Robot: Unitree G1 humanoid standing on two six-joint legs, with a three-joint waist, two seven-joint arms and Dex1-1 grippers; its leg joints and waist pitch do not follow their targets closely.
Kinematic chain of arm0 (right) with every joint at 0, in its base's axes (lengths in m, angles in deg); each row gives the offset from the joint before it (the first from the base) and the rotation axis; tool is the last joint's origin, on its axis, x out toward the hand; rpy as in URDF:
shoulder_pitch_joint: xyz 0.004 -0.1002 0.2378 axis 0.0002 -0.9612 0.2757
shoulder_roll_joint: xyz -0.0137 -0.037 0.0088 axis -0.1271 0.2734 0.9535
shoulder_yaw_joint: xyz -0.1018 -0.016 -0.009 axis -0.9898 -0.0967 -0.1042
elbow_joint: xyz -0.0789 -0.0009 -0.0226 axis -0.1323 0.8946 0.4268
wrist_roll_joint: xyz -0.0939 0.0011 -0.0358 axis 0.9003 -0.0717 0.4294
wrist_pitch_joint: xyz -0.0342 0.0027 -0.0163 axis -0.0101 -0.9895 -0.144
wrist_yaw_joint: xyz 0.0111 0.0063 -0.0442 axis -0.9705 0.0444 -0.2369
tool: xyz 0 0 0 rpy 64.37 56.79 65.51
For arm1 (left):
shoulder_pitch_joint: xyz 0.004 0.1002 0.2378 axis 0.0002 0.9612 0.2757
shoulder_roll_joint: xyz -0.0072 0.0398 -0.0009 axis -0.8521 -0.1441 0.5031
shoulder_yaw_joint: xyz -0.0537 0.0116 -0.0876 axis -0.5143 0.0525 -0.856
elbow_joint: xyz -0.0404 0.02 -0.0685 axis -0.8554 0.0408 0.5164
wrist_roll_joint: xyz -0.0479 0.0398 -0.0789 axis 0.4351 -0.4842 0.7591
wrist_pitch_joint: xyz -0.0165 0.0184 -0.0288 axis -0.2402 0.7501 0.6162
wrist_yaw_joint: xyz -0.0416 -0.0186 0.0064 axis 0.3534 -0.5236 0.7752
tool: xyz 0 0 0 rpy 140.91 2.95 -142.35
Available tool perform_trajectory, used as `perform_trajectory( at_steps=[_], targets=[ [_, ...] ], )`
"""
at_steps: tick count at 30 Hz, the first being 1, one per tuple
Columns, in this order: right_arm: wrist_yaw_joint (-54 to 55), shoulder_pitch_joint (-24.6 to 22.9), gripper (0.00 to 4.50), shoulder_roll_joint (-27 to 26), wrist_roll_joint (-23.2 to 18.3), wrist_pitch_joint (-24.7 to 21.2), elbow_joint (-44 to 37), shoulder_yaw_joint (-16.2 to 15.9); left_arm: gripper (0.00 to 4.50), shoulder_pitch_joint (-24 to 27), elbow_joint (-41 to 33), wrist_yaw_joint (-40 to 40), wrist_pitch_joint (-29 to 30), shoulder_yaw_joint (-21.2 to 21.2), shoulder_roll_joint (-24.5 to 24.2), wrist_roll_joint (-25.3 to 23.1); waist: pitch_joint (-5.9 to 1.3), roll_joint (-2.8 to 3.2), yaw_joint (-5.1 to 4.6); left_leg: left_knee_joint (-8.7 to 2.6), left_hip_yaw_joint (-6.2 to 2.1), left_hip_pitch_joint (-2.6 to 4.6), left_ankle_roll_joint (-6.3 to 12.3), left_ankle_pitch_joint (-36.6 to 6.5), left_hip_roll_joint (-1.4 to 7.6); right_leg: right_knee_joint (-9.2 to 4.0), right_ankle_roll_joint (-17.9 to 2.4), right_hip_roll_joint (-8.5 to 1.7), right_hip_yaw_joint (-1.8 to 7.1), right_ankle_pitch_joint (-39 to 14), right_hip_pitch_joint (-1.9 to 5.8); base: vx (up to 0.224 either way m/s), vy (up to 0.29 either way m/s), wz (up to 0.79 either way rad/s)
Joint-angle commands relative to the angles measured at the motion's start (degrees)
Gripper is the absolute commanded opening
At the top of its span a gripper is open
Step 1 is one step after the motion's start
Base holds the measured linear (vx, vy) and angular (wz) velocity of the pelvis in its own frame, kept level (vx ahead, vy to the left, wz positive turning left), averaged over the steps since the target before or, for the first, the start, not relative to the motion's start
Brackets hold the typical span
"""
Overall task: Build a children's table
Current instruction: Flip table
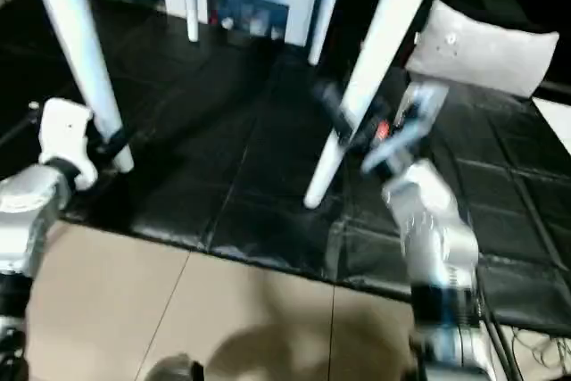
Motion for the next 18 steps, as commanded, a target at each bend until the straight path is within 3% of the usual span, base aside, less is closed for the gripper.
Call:
perform_trajectory(
  at_steps=[1,2,5,6,9,14,15,16,17,18],
  targets=[
    [-1.0,0.2,4.50,-0.6,2.0,-0.9,-3.6,-5.3,1.46,-0.8,-2.1,2.4,-3.8,4.3,0.2,-2.7,-4.45,1.78,-0.45,-5.27,-2.36,3.26,-5.93,-19.9,3.84,-4.52,-7.8,-5.54,2.75,-10.8,1.03,0.000,0.000,0.00],
    [-0.5,0.0,4.50,-0.5,4.9,0.2,-2.6,-6.7,1.46,-0.3,-0.9,2.4,-4.1,3.7,0.2,-2.4,-4.34,1.20,-0.61,-5.37,-2.32,3.17,-6.22,-20.6,3.78,-4.71,-7.5,-5.51,2.72,-12.0,1.05,0.000,0.000,0.00],
    [0.4,-0.1,4.50,-0.6,7.4,1.2,-1.8,-7.6,1.46,-0.2,1.1,2.2,-4.8,2.8,0.3,-1.5,-4.13,1.09,-0.82,-5.49,-2.44,3.40,-6.70,-22.1,3.67,-5.20,-6.7,-5.93,2.90,-16.0,1.04,0.000,0.000,0.00],
    [2.4,-0.3,4.50,-0.7,9.6,1.9,-1.2,-8.1,1.81,0.0,3.7,2.4,-6.2,1.9,0.2,-0.7,-4.10,0.87,-0.97,-5.61,-2.46,3.53,-6.79,-22.5,3.71,-5.39,-6.5,-5.88,2.92,-16.6,1.01,0.000,0.000,0.00],
    [4.4,-1.1,4.50,-1.0,10.7,2.0,-1.9,-8.1,2.20,1.1,5.7,3.2,-8.4,1.0,-0.3,0.2,-4.26,0.68,-1.09,-5.74,-2.47,3.62,-6.77,-22.2,3.79,-5.29,-6.3,-5.80,2.96,-15.2,1.07,0.000,0.000,0.00],
    [7.3,-4.7,4.50,-1.7,12.0,2.2,-5.0,-6.9,2.65,4.0,3.8,3.9,-10.8,-3.2,0.0,4.7,-4.41,0.79,-1.29,-5.73,-2.33,3.43,-6.26,-20.7,3.79,-4.69,-7.5,-5.62,2.85,-10.5,1.26,0.000,0.000,0.00],
    [8.4,-7.0,4.50,-2.2,12.1,2.5,-6.8,-6.1,2.72,5.4,3.2,3.8,-12.4,-6.1,0.7,7.3,-4.36,0.86,-1.18,-5.69,-2.29,3.39,-6.11,-20.7,3.83,-4.76,-7.7,-5.78,2.92,-10.3,1.29,0.000,0.000,0.00],
    [9.8,-9.1,4.50,-2.9,12.2,2.8,-8.4,-5.5,2.77,7.2,1.9,4.4,-13.5,-8.7,1.2,10.0,-4.31,1.31,-1.04,-5.77,-2.36,3.42,-6.31,-21.0,3.87,-4.81,-7.8,-5.85,2.96,-10.2,1.22,0.000,0.000,0.00],
    [10.3,-9.6,4.50,-3.1,12.3,2.9,-8.8,-5.3,2.85,7.7,1.6,4.7,-13.8,-9.4,1.3,10.7,-4.26,0.91,-1.18,-5.92,-2.35,3.30,-6.36,-21.7,3.91,-4.88,-7.8,-5.67,2.91,-9.9,1.31,0.000,0.000,0.00],
    [11.1,-10.9,4.50,-3.7,12.2,3.3,-10.0,-4.8,2.85,9.2,-0.4,5.1,-13.7,-10.5,1.6,12.3,-4.32,1.46,-1.22,-5.91,-2.45,3.37,-6.43,-22.6,3.75,-4.75,-7.8,-5.68,2.90,-10.6,1.35,0.000,0.000,0.00]
  ],
)
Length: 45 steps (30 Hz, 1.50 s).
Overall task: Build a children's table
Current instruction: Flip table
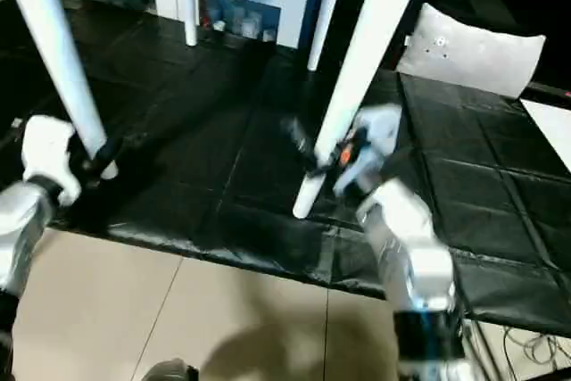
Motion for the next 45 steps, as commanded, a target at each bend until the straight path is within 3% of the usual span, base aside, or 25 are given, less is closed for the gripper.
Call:
perform_trajectory(
  at_steps=[1,5,7,8,11,16,19,20,21,22,23,24,25,26,27,28,30,31,33,34,35,39,41,42,45],
  targets=[
    [2.3,-1.6,4.50,-0.4,0.4,1.1,-2.7,2.1,2.97,1.8,-4.3,1.2,-0.4,-2.1,0.6,3.3,-3.60,2.36,-0.06,-5.56,-2.62,2.81,-6.79,-25.0,4.04,-4.76,-7.7,-5.79,2.98,-12.5,0.85,0.000,0.000,0.00],
    [5.7,-5.3,4.50,-1.7,0.7,2.7,-4.4,4.0,2.97,8.3,-15.9,1.8,2.7,-3.6,1.1,7.4,-3.25,3.81,-0.30,-5.55,-3.03,3.33,-7.80,-31.2,3.83,-5.26,-7.4,-5.66,3.04,-18.3,0.28,0.000,0.000,0.00],
    [6.0,-7.5,4.50,-1.5,0.4,3.0,-6.2,5.0,2.97,11.8,-22.6,1.6,5.4,-2.8,1.6,8.6,-2.78,3.57,-0.34,-5.71,-3.03,3.15,-7.48,-32.6,4.02,-5.74,-7.1,-5.62,3.14,-20.0,0.30,0.000,0.000,0.00],
    [6.6,-9.1,4.50,-1.4,0.4,2.8,-8.2,5.8,2.97,13.8,-26.8,0.5,7.7,-1.8,2.2,8.6,-2.45,4.90,-0.29,-5.38,-3.20,3.99,-8.16,-37.1,4.13,-6.38,-6.8,-5.78,3.33,-24.0,-0.44,0.000,0.000,0.00],
    [8.1,-12.6,4.50,-1.1,-0.1,1.2,-13.9,7.1,2.97,17.1,-35.0,-3.5,12.5,1.8,3.7,6.8,-1.78,4.51,-0.34,-5.40,-3.75,5.05,-8.00,-42.1,3.87,-7.85,-4.0,-5.67,2.77,-34.7,-0.39,0.000,0.000,0.00],
    [10.4,-16.4,4.50,2.2,1.0,-9.5,-20.7,2.8,2.97,17.9,-48.4,-12.3,21.2,11.6,9.4,3.4,-1.41,4.84,-1.00,-5.80,-4.17,4.06,-7.73,-39.9,3.59,-8.31,-1.3,-5.56,2.32,-38.5,0.57,0.000,0.000,0.00],
    [12.1,-15.2,4.50,1.8,2.5,-10.9,-20.6,2.0,2.97,16.1,-48.3,-13.4,23.5,12.2,10.4,3.4,-0.90,6.00,-2.09,-5.37,-4.81,4.59,-7.95,-43.2,3.11,-9.95,0.8,-5.35,-0.13,-44.4,0.79,-0.054,0.013,-0.15],
    [12.5,-14.4,4.50,2.0,3.4,-11.7,-20.7,1.6,2.97,15.5,-47.9,-13.4,24.2,12.4,10.4,3.4,-0.77,6.61,-2.94,-8.51,-4.97,2.49,-8.21,-49.1,4.20,-7.20,0.4,-3.20,-2.42,-38.7,3.47,-0.033,0.019,-0.21],
    [12.7,-13.8,4.50,2.3,3.9,-12.5,-20.8,1.2,2.97,15.2,-47.4,-13.3,24.8,12.5,10.3,3.5,-1.37,7.23,-1.89,-11.73,-4.88,-1.70,-8.48,-52.7,5.19,2.61,-1.1,-2.17,-1.59,-26.7,7.78,-0.110,0.020,-0.09],
    [13.0,-13.0,4.50,3.4,5.5,-14.2,-21.1,0.1,2.97,14.9,-46.0,-12.9,25.1,12.7,9.8,2.9,-0.97,8.48,1.09,-14.48,-0.42,-4.56,-9.31,-55.8,3.57,7.29,-2.4,0.32,-2.32,-13.4,7.14,-0.110,0.020,-0.09],
    [13.3,-12.9,4.50,3.6,6.1,-14.5,-21.1,-0.1,2.97,15.0,-45.8,-13.1,25.7,12.5,9.5,2.8,-2.17,4.32,0.19,-9.40,-0.44,0.86,-7.05,-41.5,2.53,3.33,0.5,-2.52,3.54,-31.4,3.41,-0.092,-0.066,0.02],
    [13.8,-12.9,4.50,4.0,6.6,-15.0,-20.8,-0.2,2.97,15.1,-46.0,-13.7,26.5,12.4,9.5,2.6,0.32,2.85,-1.48,9.92,-4.75,6.93,-4.24,-14.4,-2.27,-12.73,1.4,-10.17,4.51,-67.4,-6.95,0.017,-0.085,-0.13],
    [14.3,-13.2,4.50,4.5,7.7,-14.8,-20.0,-0.5,2.97,15.4,-46.2,-14.4,27.7,12.3,9.4,2.4,-0.66,3.98,-1.39,9.40,-6.64,3.50,-2.66,-6.4,-2.31,-11.89,-0.4,-11.43,6.53,-68.8,-2.52,0.017,-0.085,-0.13],
    [14.4,-13.2,4.50,4.7,8.0,-14.7,-19.7,-0.5,2.97,15.5,-46.3,-14.6,28.1,12.4,9.3,2.3,0.01,3.71,-1.09,7.92,-7.65,1.58,-4.49,-7.8,-1.66,-9.68,-1.2,-11.40,3.97,-61.6,1.02,0.015,0.020,-0.22],
    [15.5,-14.2,4.50,4.7,8.7,-15.3,-19.8,-1.2,2.97,16.7,-47.0,-14.5,28.6,12.6,8.6,2.0,-0.62,4.45,-0.67,5.50,-7.67,3.48,-5.23,-12.4,-0.82,-8.66,-1.8,-10.09,2.99,-56.4,0.92,0.000,0.000,0.00],
    [15.8,-14.2,4.50,4.5,9.0,-15.7,-19.5,-1.4,2.97,16.8,-46.9,-14.3,29.0,12.6,8.5,2.1,-1.16,6.33,-0.68,-0.68,-7.74,5.01,-6.56,-24.8,1.27,-5.76,-3.5,-4.72,1.50,-38.6,0.11,0.000,0.000,0.00],
    [16.1,-14.8,4.50,3.9,9.5,-16.2,-19.3,-2.0,2.97,17.7,-46.3,-13.5,29.6,12.6,7.8,2.5,-1.82,8.02,-2.40,-4.77,-9.34,2.77,-6.63,-35.1,3.08,-3.34,-5.7,-4.05,1.15,-12.8,3.57,0.000,0.000,0.00],
    [14.2,-14.9,4.50,3.6,8.3,-15.1,-18.8,-2.3,2.97,18.0,-44.9,-11.8,28.6,12.6,7.4,3.0,-2.10,7.87,-2.66,-4.82,-9.41,2.77,-6.18,-34.3,3.08,-3.42,-6.1,-4.52,1.11,-10.8,4.11,0.000,0.000,0.00],
    [13.1,-15.0,4.50,3.7,7.6,-14.4,-18.6,-2.5,2.97,18.3,-44.2,-10.8,27.9,12.7,7.2,3.3,-1.54,7.95,-2.87,-5.08,-8.70,2.50,-6.14,-34.6,2.63,-5.02,-5.8,-5.46,1.26,-17.1,4.05,0.000,0.000,0.00],
    [8.3,-16.1,4.50,3.9,4.8,-12.0,-18.6,-3.6,2.97,19.4,-43.0,-6.8,24.7,13.0,6.9,4.9,-1.29,7.41,-3.11,-4.58,-8.05,3.54,-6.25,-37.7,2.18,-7.37,-4.1,-6.56,1.45,-29.6,3.39,0.000,0.000,0.00],
    [6.1,-17.5,4.50,4.3,3.4,-11.0,-19.6,-4.0,2.97,20.6,-43.4,-4.9,23.6,13.1,6.8,5.8,-1.02,8.55,-2.95,-4.74,-8.32,3.40,-6.28,-37.8,2.30,-7.33,-3.9,-6.95,1.59,-31.6,3.43,0.000,0.000,0.00],
    [-3.5,-21.6,4.50,9.1,0.6,-9.4,-22.1,-6.3,2.97,23.4,-43.5,4.0,19.9,14.8,4.0,8.5,-2.46,8.29,-2.20,-4.81,-7.24,2.18,-2.38,-21.6,2.74,-6.32,-6.2,-6.55,2.35,-17.5,4.16,0.013,-0.005,0.01],
    [-6.0,-22.8,4.50,10.4,0.7,-8.4,-21.9,-7.0,2.97,25.2,-44.6,6.5,19.2,15.9,2.9,8.9,-2.31,8.03,-2.16,-4.77,-6.77,2.14,-1.62,-20.1,2.79,-6.08,-7.3,-6.24,2.38,-15.2,3.85,0.062,-0.022,0.05],
    [-12.6,-23.1,4.50,13.7,1.2,-5.6,-20.0,-9.2,2.97,27.8,-46.4,11.1,19.6,17.5,0.8,10.5,-2.72,6.82,-2.04,-4.52,-6.24,1.69,-0.29,-17.6,2.71,-5.61,-8.2,-6.38,2.42,-12.8,4.26,0.085,-0.024,-0.03],
    [-20.4,-23.6,4.50,17.3,1.9,-1.3,-16.5,-11.1,2.97,30.7,-46.0,15.1,18.1,19.0,-0.3,11.0,-3.43,6.82,-1.89,-3.81,-5.63,1.57,2.53,-9.8,2.71,-4.59,-9.4,-5.98,2.37,-4.6,4.10,0.076,-0.026,-0.02]
  ],
)
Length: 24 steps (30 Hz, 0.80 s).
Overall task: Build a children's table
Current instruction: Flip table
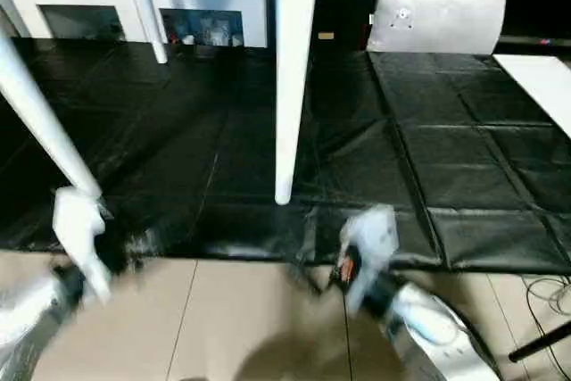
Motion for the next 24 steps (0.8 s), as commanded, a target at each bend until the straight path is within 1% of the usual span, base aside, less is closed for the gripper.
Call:
perform_trajectory(
  at_steps=[1,2,3,4,5,6,7,8,9,10,11,12,13,14,15,16,17,18,19,20,21,22,23,24],
  targets=[
    [-3.7,-0.3,4.50,0.5,0.7,2.4,1.1,-0.8,2.97,1.0,-0.4,2.0,-1.2,0.7,-0.4,0.3,-2.60,-0.23,0.28,-4.82,-1.10,-1.11,5.01,-3.7,4.16,-3.47,-9.8,-5.14,3.94,-1.9,2.39,0.063,-0.024,0.00],
    [-6.6,0.3,4.50,2.6,0.8,2.5,1.9,-1.8,2.97,2.1,-0.1,3.9,-0.9,1.4,-1.5,0.5,-2.51,-0.08,0.25,-4.86,-0.99,-1.04,5.35,-3.4,4.21,-3.54,-10.2,-4.98,3.88,-1.1,2.29,0.052,-0.014,-0.01],
    [-10.2,0.8,4.50,5.3,0.8,1.8,2.7,-3.1,2.97,3.3,0.5,6.0,-0.1,3.4,-3.5,-0.2,-2.46,-1.06,-0.06,-4.92,-0.81,-0.85,6.13,-4.3,4.31,-3.69,-10.4,-4.65,3.78,-1.1,2.48,0.000,0.000,0.00],
    [-13.4,1.5,4.50,8.0,1.8,2.0,4.0,-4.8,2.97,4.2,1.4,8.6,0.9,5.4,-5.9,-0.9,-2.35,-0.95,0.08,-5.11,-1.00,-0.73,6.63,-5.4,4.18,-3.57,-10.1,-4.60,3.61,-3.3,2.60,0.000,0.000,0.00],
    [-18.4,2.2,4.50,11.6,3.4,2.9,6.3,-7.5,2.97,5.1,4.3,11.8,0.0,7.9,-9.0,-3.4,-1.93,-1.16,-0.10,-5.32,-0.77,-0.73,6.79,-6.7,4.24,-3.98,-9.6,-4.50,3.73,-5.6,2.32,0.000,0.000,0.00],
    [-19.5,2.2,4.50,12.2,4.0,3.6,7.0,-8.2,2.97,5.3,5.3,12.4,-0.8,8.3,-9.5,-4.0,-1.82,-0.93,-0.20,-5.48,-0.76,-0.49,6.58,-9.2,4.29,-4.34,-8.8,-4.50,3.80,-9.7,2.19,0.000,0.000,0.00],
    [-20.2,2.4,4.50,12.6,4.6,4.5,7.9,-8.7,2.97,5.3,6.2,12.6,-1.1,8.7,-9.7,-4.5,-1.70,-0.94,-0.21,-5.59,-0.70,-0.44,6.27,-10.2,4.39,-4.58,-8.7,-4.68,3.96,-11.4,2.09,0.000,0.000,0.00],
    [-20.4,2.5,4.50,12.7,4.9,4.9,8.2,-9.0,2.97,5.4,6.6,12.7,-1.2,8.8,-9.8,-4.6,-1.59,-1.35,-0.33,-5.69,-0.61,-0.40,5.81,-11.2,4.56,-4.81,-8.6,-4.88,4.04,-13.0,2.06,0.000,0.000,0.00],
    [-22.6,4.3,4.50,13.0,7.8,8.5,13.5,-11.2,2.97,4.4,11.9,13.3,-3.3,10.9,-9.9,-7.7,-1.59,-1.56,-0.17,-5.93,-0.61,-0.04,4.49,-13.0,4.77,-5.15,-8.8,-5.12,4.01,-16.6,1.80,0.000,0.000,0.00],
    [-23.0,5.1,4.50,12.8,9.2,9.9,16.1,-12.2,2.97,3.7,14.8,12.9,-4.9,12.0,-9.7,-9.8,-1.46,-1.39,-0.23,-6.03,-0.57,0.07,3.94,-14.0,4.80,-5.30,-8.8,-5.09,3.99,-18.0,1.59,0.000,0.000,0.00],
    [-23.1,5.3,4.50,12.7,9.5,10.2,16.7,-12.4,2.97,3.6,15.4,12.8,-5.3,12.2,-9.7,-10.3,-1.41,-1.51,-0.34,-6.21,-0.56,0.12,3.01,-15.1,4.84,-5.48,-8.8,-5.10,4.00,-19.0,1.61,0.000,0.000,0.00],
    [-23.6,6.1,4.50,12.2,10.7,11.5,19.4,-13.2,2.97,3.0,18.2,12.4,-7.0,12.9,-9.3,-12.2,-1.54,-1.60,-0.27,-6.29,-0.54,0.23,2.29,-15.5,4.99,-5.41,-8.9,-5.19,4.10,-18.3,1.70,0.000,0.000,0.00],
    [-23.6,6.8,4.50,11.7,11.4,12.1,21.5,-13.9,2.97,2.5,20.4,12.1,-8.4,13.2,-8.9,-13.0,-1.63,-1.30,-0.11,-6.26,-0.66,0.24,2.17,-15.7,5.03,-5.31,-9.2,-5.29,4.11,-17.6,1.73,0.000,0.000,0.00],
    [-22.6,8.9,4.50,10.0,13.8,15.6,28.4,-15.6,2.97,0.8,25.1,10.6,-9.1,14.0,-7.7,-13.7,-1.68,-1.30,-0.19,-6.29,-0.57,0.19,1.83,-15.7,5.03,-5.23,-9.9,-5.32,4.09,-16.2,1.74,0.000,0.000,0.00],
    [-19.5,11.8,4.50,6.5,16.7,19.4,39.2,-17.1,2.97,-1.8,31.7,9.1,-9.3,15.1,-5.8,-14.6,-1.59,-1.39,-0.44,-6.34,-0.46,0.21,1.30,-16.8,4.81,-5.30,-10.5,-5.26,4.00,-16.8,1.70,0.000,0.000,0.00],
    [-17.8,13.6,4.50,4.4,18.5,21.9,45.9,-17.7,2.97,-3.4,35.7,8.5,-9.5,15.7,-4.5,-15.3,-1.72,-1.43,-0.53,-6.17,-0.32,0.38,0.82,-16.9,4.65,-5.38,-11.1,-5.58,3.95,-17.6,1.34,0.000,0.000,0.00],
    [-16.0,15.3,4.50,2.1,20.0,23.8,52.7,-18.3,2.97,-5.1,39.9,6.6,-9.1,16.0,-3.1,-16.4,-1.64,-1.30,-0.84,-6.06,-0.21,0.61,-0.54,-18.9,4.28,-5.77,-11.8,-5.84,3.84,-20.7,1.21,0.000,0.000,0.00],
    [-12.1,17.4,4.50,-0.9,21.8,24.2,61.1,-18.7,2.97,-7.1,44.8,4.2,-10.7,16.2,-1.4,-18.0,-1.87,-1.40,-0.60,-6.13,-0.37,0.79,-1.16,-18.9,4.67,-5.80,-12.0,-6.02,3.95,-20.2,1.52,0.000,0.000,0.00],
    [-8.7,18.9,4.50,-2.7,23.0,24.5,66.7,-19.1,2.97,-8.1,47.5,2.7,-10.0,15.5,0.1,-17.8,-1.91,-1.49,-0.63,-6.19,-0.41,0.74,-1.18,-18.3,4.82,-5.57,-12.5,-5.92,4.07,-18.5,1.56,0.000,0.000,0.00],
    [-7.4,19.4,4.50,-3.4,23.5,24.6,68.8,-19.2,2.97,-8.5,48.5,2.2,-9.6,15.2,0.7,-17.6,-2.04,-1.45,-0.71,-6.18,-0.32,0.63,-1.26,-17.5,4.85,-5.24,-13.2,-5.88,4.10,-16.6,1.60,0.000,0.000,0.00],
    [-0.6,21.2,4.50,-6.9,24.2,22.2,77.5,-18.7,2.97,-11.2,54.2,-6.2,-6.3,14.5,3.4,-19.5,-2.30,-1.46,-0.77,-6.12,-0.13,0.38,-0.85,-14.8,4.95,-4.51,-14.4,-5.62,4.10,-11.3,1.96,0.000,0.000,0.00],
    [2.2,21.6,4.50,-7.8,24.4,21.1,79.5,-18.3,2.97,-12.0,56.3,-8.2,-5.8,13.9,4.3,-19.7,-2.47,-1.47,-0.92,-6.00,-0.07,0.48,-0.69,-13.8,4.79,-4.29,-14.8,-5.34,4.05,-9.6,1.93,0.000,0.000,0.00],
    [6.6,21.9,4.50,-9.5,24.0,18.8,82.9,-17.0,2.97,-13.5,60.7,-12.4,-4.7,12.0,6.4,-19.3,-2.53,-1.54,-0.74,-5.82,0.06,0.43,-0.04,-11.6,4.82,-4.09,-15.3,-5.41,4.07,-7.2,2.02,0.000,0.000,0.00],
    [7.9,22.0,4.50,-10.2,23.7,18.3,84.3,-16.2,2.97,-14.2,62.9,-13.7,-4.7,10.8,7.3,-18.6,-2.69,-1.80,-0.59,-5.77,0.11,0.23,0.40,-10.3,4.81,-4.04,-15.4,-5.58,3.94,-6.4,2.39,0.000,0.000,0.00]
  ],
)
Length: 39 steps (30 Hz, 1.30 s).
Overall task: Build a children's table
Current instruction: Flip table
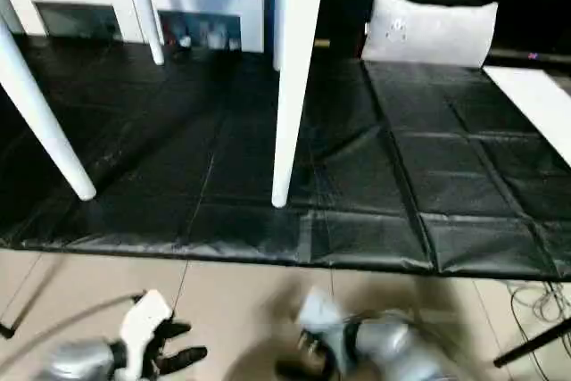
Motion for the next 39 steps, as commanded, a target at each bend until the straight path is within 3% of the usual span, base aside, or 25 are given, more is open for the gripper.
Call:
perform_trajectory(
  at_steps=[1,3,5,6,7,8,9,10,11,16,21,29,36,39],
  targets=[
    [6.1,0.5,4.50,-0.9,-1.3,-3.3,3.3,3.4,2.97,-1.9,6.1,-6.2,0.6,-3.7,0.7,1.0,-2.52,0.23,-0.03,-5.28,-1.32,-0.68,1.02,-9.9,4.21,-4.03,-14.5,-5.65,3.70,-6.2,2.40,0.000,0.000,0.00],
    [8.6,0.5,4.50,-1.8,-2.7,-5.0,4.8,5.3,2.97,-2.9,9.5,-8.8,0.1,-5.3,0.8,1.7,-2.64,0.30,-0.10,-5.25,-1.24,-0.74,1.91,-8.8,4.30,-3.83,-14.3,-5.53,3.70,-4.1,2.45,0.000,0.000,0.00],
    [16.7,0.8,4.50,-4.9,-7.6,-6.0,11.3,13.0,2.97,-5.7,18.3,-14.5,-2.8,-8.2,2.7,3.1,-2.62,0.87,-0.26,-5.30,-1.20,-0.42,1.75,-9.9,4.40,-3.99,-14.5,-5.57,3.66,-4.6,2.17,0.000,0.000,0.00],
    [23.4,0.6,4.50,-6.5,-10.1,-5.7,14.8,17.2,2.97,-6.9,22.4,-17.0,-3.7,-8.5,4.3,2.9,-2.53,0.63,-0.27,-5.40,-1.06,-0.05,1.03,-11.4,4.34,-4.32,-14.4,-5.56,3.82,-6.4,1.83,0.000,0.000,0.00],
    [26.3,0.5,4.50,-7.0,-11.1,-5.7,15.9,18.7,2.97,-7.3,23.7,-17.4,-4.0,-8.2,5.0,2.4,-2.44,0.43,-0.31,-5.56,-1.10,-0.13,0.76,-12.1,4.50,-4.46,-14.2,-5.84,3.90,-7.7,1.98,0.000,0.000,0.00],
    [27.5,0.4,4.50,-7.1,-11.5,-5.7,16.2,19.3,2.97,-7.4,24.2,-17.5,-4.1,-8.0,5.3,2.2,-2.45,0.53,-0.24,-5.57,-1.10,-0.07,0.36,-12.6,4.51,-4.57,-14.0,-5.91,3.85,-8.8,1.93,0.000,0.000,0.00],
    [30.4,0.4,4.50,-7.9,-13.5,-6.2,17.0,22.2,2.97,-7.7,26.2,-18.2,-4.5,-7.5,6.5,0.9,-2.26,0.86,-0.30,-5.80,-1.10,-0.10,-0.12,-14.4,4.74,-4.87,-13.2,-6.00,3.96,-11.5,1.77,0.000,0.000,0.00],
    [31.2,0.4,4.50,-8.3,-13.8,-7.0,17.3,23.0,2.97,-7.4,27.2,-18.3,-5.0,-8.2,7.5,1.1,-2.21,0.70,-0.39,-5.83,-1.01,-0.01,-0.21,-15.1,4.77,-5.09,-12.8,-5.98,4.01,-12.4,1.67,0.000,0.000,0.00],
    [32.2,0.4,4.50,-8.9,-13.7,-7.9,17.6,23.5,2.97,-7.0,28.3,-19.0,-5.7,-8.6,8.6,1.1,-2.06,0.95,-0.51,-5.90,-1.03,-0.07,-0.46,-16.4,4.76,-5.31,-12.3,-6.00,4.01,-14.1,1.68,0.000,0.000,0.00],
    [32.9,1.3,4.50,-10.3,-9.6,-6.3,18.1,22.3,2.97,-6.6,32.0,-19.4,-8.8,-13.2,11.4,3.9,-1.85,0.68,-0.60,-5.95,-1.06,-0.07,-0.02,-18.4,4.55,-6.32,-9.8,-6.36,4.15,-21.9,1.34,0.000,0.000,0.00],
    [34.6,2.6,4.50,-10.5,-10.3,-6.3,18.8,25.2,2.97,-6.7,34.5,-21.2,-11.0,-12.7,10.4,2.2,-2.02,0.76,-0.82,-6.24,-1.07,-0.21,0.44,-16.7,4.80,-5.82,-10.0,-6.05,4.20,-18.1,1.34,0.000,0.000,0.00],
    [34.7,2.8,4.50,-10.7,-9.8,-6.7,18.8,25.3,2.97,-6.8,35.0,-21.4,-11.6,-13.4,10.2,2.2,-2.28,0.78,-0.84,-6.10,-0.65,-0.28,1.47,-13.7,4.87,-5.08,-12.2,-5.97,4.23,-10.9,1.57,0.000,0.000,0.00],
    [34.7,2.8,4.50,-10.7,-9.8,-6.7,18.8,25.3,2.97,-6.8,35.0,-21.4,-11.6,-13.4,10.2,2.2,-1.86,0.85,-0.86,-6.35,-0.69,0.02,0.65,-17.4,4.93,-5.90,-11.0,-6.16,4.47,-17.6,1.12,0.000,0.000,0.00],
    [34.7,2.8,4.50,-10.7,-9.8,-6.7,18.8,25.3,2.97,-6.8,35.0,-21.4,-11.6,-13.4,10.2,2.2,-1.83,0.85,-0.92,-6.45,-0.75,0.01,0.38,-18.0,4.94,-5.95,-10.6,-6.12,4.52,-18.2,1.03,0.000,0.000,0.00]
  ],
)
